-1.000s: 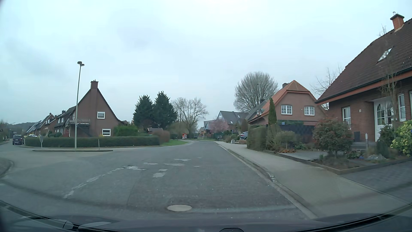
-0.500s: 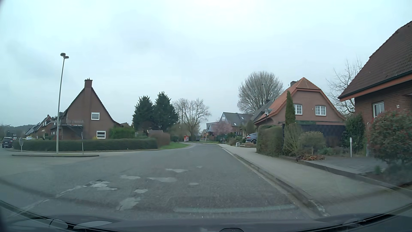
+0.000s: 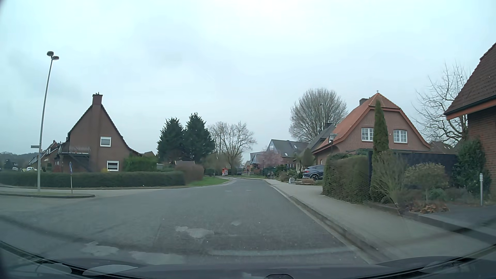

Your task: Follow the waypoints while adhering to traffic rules and regulations

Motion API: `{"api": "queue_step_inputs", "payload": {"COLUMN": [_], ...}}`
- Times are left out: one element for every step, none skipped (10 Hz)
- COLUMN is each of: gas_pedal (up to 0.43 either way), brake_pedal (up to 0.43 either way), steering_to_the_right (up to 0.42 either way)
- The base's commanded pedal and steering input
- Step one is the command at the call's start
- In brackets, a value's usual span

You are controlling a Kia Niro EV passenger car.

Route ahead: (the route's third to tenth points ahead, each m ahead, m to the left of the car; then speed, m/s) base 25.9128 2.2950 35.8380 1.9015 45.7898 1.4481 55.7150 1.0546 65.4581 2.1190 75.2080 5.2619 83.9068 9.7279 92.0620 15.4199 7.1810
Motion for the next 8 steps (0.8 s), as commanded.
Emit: {"api": "queue_step_inputs", "payload": {"gas_pedal": [0.228, 0.228, 0.228, 0.228, 0.228, 0.228, 0.228, 0.228], "brake_pedal": [0.000, 0.000, 0.000, 0.000, 0.000, 0.000, 0.000, 0.000], "steering_to_the_right": [-0.007, -0.006, -0.006, -0.005, -0.005, -0.005, -0.005, -0.005]}}
